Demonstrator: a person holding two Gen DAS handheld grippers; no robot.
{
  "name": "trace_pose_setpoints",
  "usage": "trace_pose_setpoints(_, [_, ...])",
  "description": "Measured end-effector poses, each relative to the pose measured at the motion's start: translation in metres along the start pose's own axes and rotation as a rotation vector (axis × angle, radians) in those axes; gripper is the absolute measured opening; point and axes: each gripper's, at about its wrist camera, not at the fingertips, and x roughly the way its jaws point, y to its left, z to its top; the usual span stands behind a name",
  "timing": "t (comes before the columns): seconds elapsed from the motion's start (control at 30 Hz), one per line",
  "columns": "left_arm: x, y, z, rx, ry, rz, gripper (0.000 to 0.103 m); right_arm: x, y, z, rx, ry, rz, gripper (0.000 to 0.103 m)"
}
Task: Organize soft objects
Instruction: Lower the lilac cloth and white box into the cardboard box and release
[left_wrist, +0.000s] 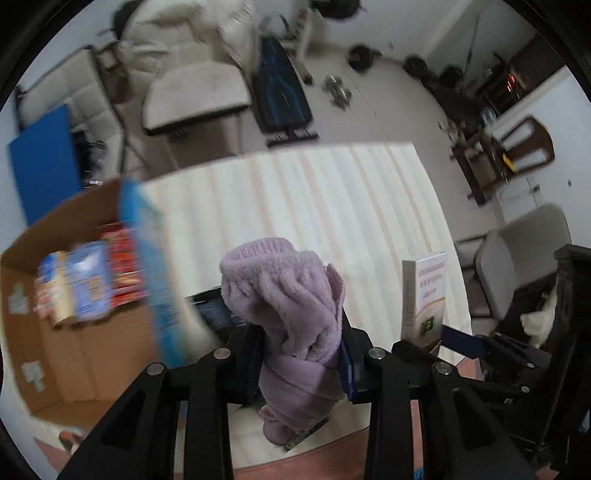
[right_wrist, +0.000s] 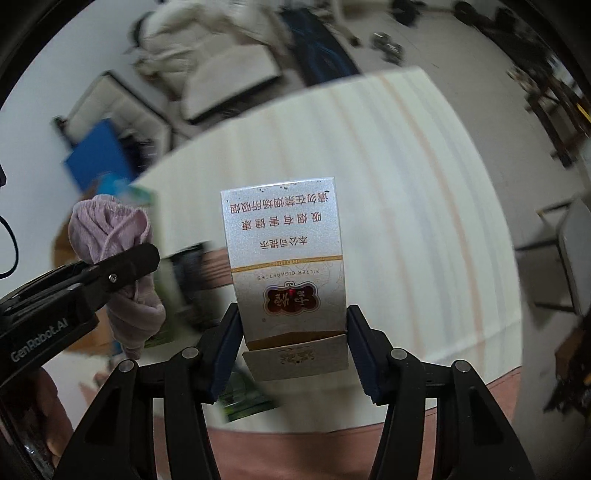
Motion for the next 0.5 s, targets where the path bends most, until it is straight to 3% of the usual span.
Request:
trace_pose_setpoints(0.13, [-0.052, 0.061, -0.011, -0.061, -0.054, 0.035, 0.031, -0.015, 0.070, -0.013, -0.081, -0.017, 0.084, 0.058])
trace_pose_setpoints(0.23, [-0.067, 0.118, -0.022, -0.118, -0.057, 0.071, 0.031, -0.021, 0.131, -0.026, -0.146, -0.021, 0.131, 0.058])
trace_pose_setpoints(0.37, [-0.069, 0.183, -0.031, -0.194, -0.047, 0.114, 0.031, -0.014, 0.204, -0.033, -0.200, 0.005, 0.182, 0.058])
trace_pose_setpoints(0.5, [-0.062, 0.239, -0.038, -0.262, -0.003, 0.127, 0.031, 0.025, 0.266, -0.042, -0.218, 0.081, 0.238, 0.058])
